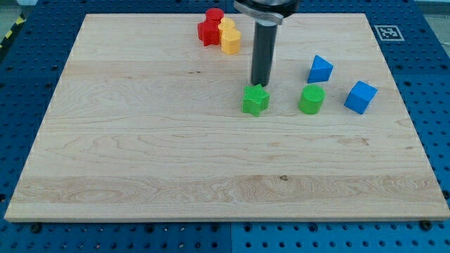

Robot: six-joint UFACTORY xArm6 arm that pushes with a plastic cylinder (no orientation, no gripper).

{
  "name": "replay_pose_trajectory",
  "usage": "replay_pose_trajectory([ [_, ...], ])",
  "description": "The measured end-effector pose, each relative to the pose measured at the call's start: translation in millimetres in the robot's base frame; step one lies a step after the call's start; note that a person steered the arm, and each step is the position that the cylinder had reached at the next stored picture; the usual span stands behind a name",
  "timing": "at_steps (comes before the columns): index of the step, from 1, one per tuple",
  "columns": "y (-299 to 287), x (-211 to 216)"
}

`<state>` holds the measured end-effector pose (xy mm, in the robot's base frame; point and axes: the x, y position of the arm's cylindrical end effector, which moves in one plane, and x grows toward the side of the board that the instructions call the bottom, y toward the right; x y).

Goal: Slide the green circle vertical to the triangle

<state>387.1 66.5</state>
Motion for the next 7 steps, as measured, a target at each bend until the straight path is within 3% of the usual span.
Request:
replay_pose_trajectory([
  [2,50,6],
  [7,97,28],
])
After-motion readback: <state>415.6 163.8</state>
